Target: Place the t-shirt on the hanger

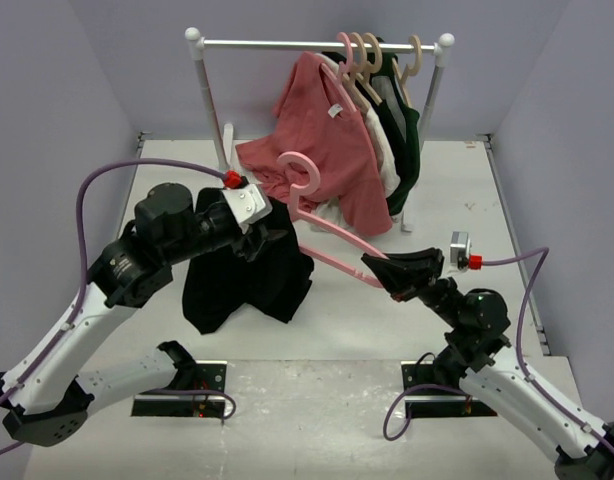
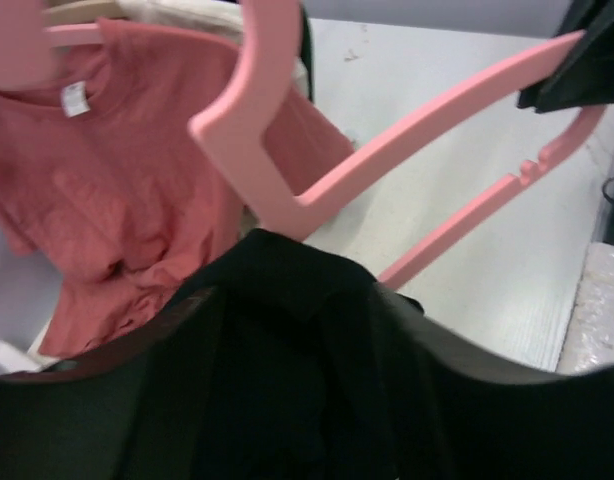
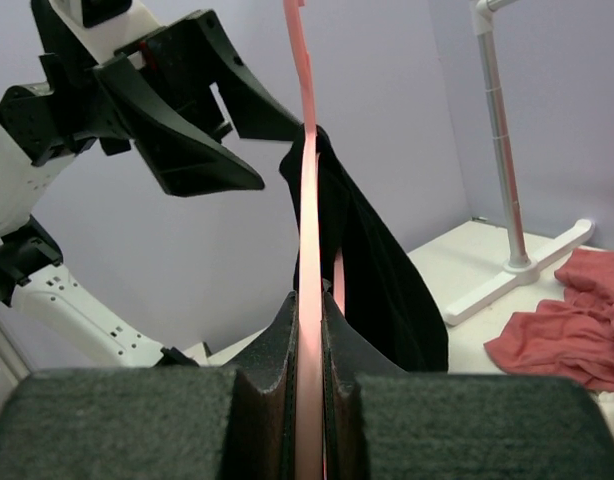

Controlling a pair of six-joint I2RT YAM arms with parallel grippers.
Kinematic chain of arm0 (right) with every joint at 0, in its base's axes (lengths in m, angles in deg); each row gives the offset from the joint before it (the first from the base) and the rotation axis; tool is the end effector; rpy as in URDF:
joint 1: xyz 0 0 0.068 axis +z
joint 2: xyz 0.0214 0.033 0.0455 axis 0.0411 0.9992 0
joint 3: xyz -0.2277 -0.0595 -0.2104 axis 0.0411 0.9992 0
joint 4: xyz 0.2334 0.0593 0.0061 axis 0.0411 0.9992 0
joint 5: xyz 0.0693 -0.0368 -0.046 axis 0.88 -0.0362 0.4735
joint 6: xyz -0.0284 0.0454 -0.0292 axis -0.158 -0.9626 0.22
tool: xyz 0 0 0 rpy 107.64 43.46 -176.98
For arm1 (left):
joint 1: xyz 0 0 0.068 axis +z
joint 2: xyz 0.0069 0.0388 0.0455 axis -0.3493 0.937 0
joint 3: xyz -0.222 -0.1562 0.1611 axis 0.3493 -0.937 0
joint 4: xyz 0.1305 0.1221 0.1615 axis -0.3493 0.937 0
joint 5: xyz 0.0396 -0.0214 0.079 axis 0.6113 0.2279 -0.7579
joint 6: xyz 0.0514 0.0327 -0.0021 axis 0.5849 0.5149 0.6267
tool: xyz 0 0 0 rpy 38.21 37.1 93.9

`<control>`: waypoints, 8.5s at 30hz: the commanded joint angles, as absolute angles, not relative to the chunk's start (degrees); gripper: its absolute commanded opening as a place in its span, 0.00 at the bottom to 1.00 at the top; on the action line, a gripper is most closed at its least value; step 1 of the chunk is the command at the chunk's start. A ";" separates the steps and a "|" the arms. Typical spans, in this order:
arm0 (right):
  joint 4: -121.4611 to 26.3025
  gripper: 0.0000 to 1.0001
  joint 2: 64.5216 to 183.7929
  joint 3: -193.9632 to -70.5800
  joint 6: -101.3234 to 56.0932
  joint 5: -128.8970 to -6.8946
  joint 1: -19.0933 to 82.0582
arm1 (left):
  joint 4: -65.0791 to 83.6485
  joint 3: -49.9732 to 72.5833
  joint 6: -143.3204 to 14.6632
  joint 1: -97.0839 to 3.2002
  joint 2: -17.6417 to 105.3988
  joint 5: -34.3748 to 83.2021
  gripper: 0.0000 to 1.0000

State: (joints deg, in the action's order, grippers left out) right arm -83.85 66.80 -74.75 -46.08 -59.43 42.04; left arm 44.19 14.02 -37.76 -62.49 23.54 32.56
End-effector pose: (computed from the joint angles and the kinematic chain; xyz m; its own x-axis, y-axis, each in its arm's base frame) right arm 0.0440 0.0529 0.3345 -0.0696 0.5718 -0.8175 -0.8838 0.3447 0.3164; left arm 0.1011 -0.1084 0.4717 0.0578 0.2819 -0.9577 0.8612 0.4712 0.1907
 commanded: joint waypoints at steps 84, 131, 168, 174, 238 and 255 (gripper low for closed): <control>-74.40 0.61 109.88 -92.51 -68.53 -73.00 61.72 | 42.15 0.65 -41.52 -62.19 9.57 28.23 0.00; -45.68 0.00 85.13 -106.18 -49.99 -97.67 37.29 | 45.31 -4.36 -41.86 -62.19 6.32 34.65 0.00; -23.68 0.00 100.64 -141.88 -36.63 -53.99 47.26 | 50.82 32.30 -32.98 -62.19 39.71 56.23 0.00; -21.36 0.00 93.98 -137.46 -38.16 -73.56 47.27 | 52.41 35.76 -29.65 -62.19 44.55 63.92 0.00; -20.34 0.00 76.28 -134.72 -27.33 -76.53 44.98 | 12.52 -14.46 -57.06 -58.67 19.44 26.82 1.00; -16.36 0.00 77.80 -135.72 -27.13 -74.15 44.90 | 2.79 -9.02 -58.36 -57.97 29.45 41.59 0.16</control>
State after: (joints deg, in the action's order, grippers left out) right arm -13.95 77.02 -135.68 -27.13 -73.91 45.05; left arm 7.05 -12.16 -58.38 -58.33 29.57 37.21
